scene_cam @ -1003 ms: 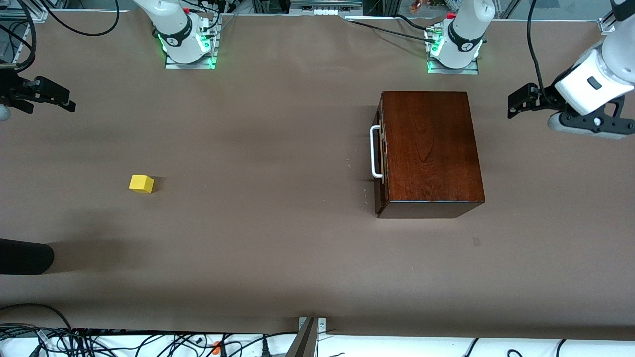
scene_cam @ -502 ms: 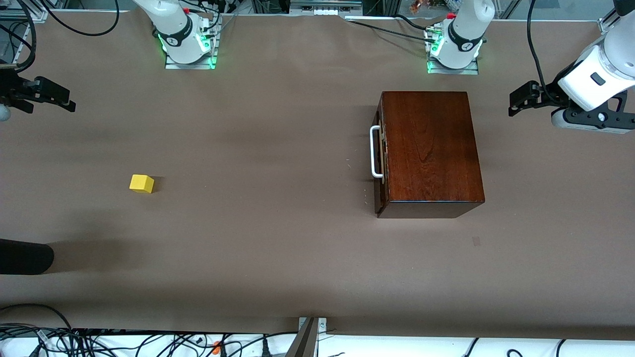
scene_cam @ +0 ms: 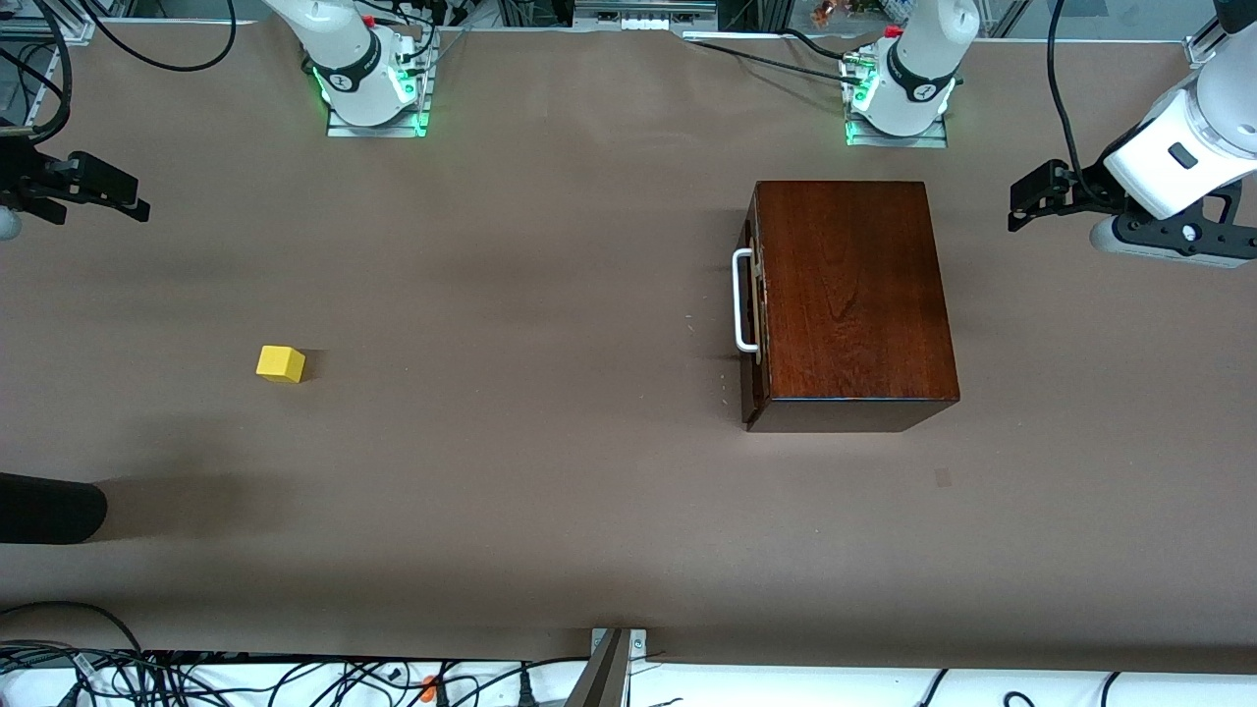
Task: Open drawer, take yellow block, close drawer
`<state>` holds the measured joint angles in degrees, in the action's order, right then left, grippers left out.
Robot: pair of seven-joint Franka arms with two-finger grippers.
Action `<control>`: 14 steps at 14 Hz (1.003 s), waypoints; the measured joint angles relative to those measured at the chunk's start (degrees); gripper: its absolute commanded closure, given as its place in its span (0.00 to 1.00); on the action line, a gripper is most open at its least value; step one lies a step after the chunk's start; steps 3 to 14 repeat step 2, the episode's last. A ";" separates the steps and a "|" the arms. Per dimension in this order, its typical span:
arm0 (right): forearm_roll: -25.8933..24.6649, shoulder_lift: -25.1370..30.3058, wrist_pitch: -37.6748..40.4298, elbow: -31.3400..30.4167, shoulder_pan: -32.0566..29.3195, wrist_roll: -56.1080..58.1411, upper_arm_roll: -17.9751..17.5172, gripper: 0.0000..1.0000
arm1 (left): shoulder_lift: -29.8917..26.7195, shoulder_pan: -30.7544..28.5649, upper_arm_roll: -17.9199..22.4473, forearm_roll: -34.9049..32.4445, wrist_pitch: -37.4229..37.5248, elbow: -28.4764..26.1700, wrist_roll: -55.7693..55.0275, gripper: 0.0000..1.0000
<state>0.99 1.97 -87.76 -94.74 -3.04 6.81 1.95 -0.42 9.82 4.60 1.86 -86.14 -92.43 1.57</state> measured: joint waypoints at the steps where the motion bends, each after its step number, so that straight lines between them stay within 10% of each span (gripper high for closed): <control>1: 0.00 0.00 0.00 0.00 0.00 0.00 0.00 0.00 | 0.00 0.00 0.00 0.00 -0.03 0.00 0.00 0.00; 14: 0.00 0.00 0.00 0.00 0.00 0.00 0.00 0.00 | 0.00 0.00 0.00 0.00 -0.09 0.00 0.00 0.00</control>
